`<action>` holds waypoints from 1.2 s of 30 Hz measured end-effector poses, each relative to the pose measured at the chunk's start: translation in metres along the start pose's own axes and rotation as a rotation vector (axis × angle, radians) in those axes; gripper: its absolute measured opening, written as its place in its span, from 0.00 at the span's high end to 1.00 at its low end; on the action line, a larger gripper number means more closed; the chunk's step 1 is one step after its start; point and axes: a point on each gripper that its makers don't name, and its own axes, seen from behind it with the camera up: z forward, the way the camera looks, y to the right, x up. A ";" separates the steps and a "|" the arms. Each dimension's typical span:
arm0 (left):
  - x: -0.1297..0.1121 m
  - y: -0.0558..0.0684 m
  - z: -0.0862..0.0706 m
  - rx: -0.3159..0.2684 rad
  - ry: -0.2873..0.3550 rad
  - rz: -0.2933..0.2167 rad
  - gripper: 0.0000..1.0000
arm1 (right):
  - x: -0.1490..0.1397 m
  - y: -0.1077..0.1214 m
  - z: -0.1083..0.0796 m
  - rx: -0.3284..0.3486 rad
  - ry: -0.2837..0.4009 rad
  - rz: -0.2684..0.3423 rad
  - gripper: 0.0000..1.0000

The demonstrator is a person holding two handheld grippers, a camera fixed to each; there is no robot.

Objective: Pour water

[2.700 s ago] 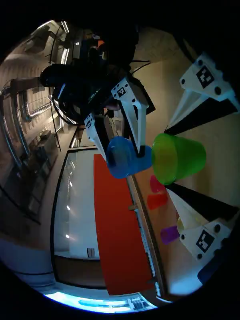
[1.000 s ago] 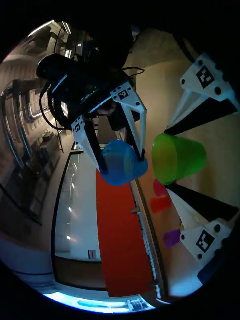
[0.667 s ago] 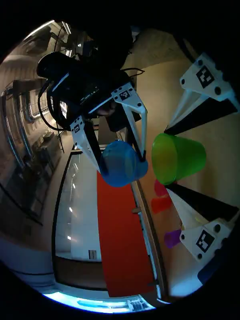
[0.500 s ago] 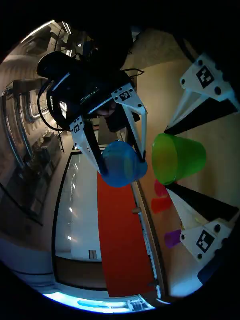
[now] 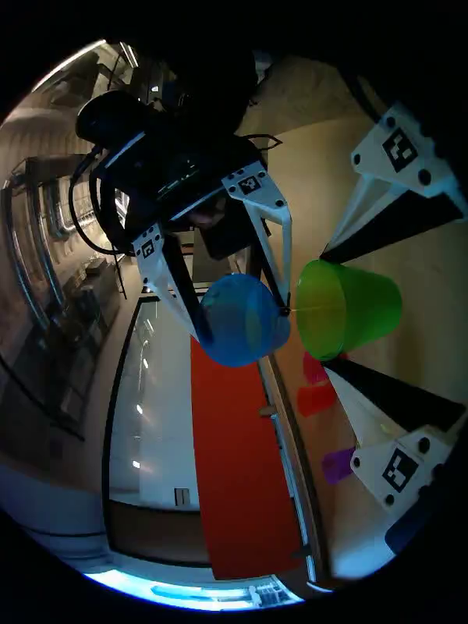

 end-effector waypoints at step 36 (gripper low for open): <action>0.000 0.001 0.002 -0.007 -0.004 0.002 0.13 | 0.006 0.004 0.000 -0.020 0.003 -0.121 0.09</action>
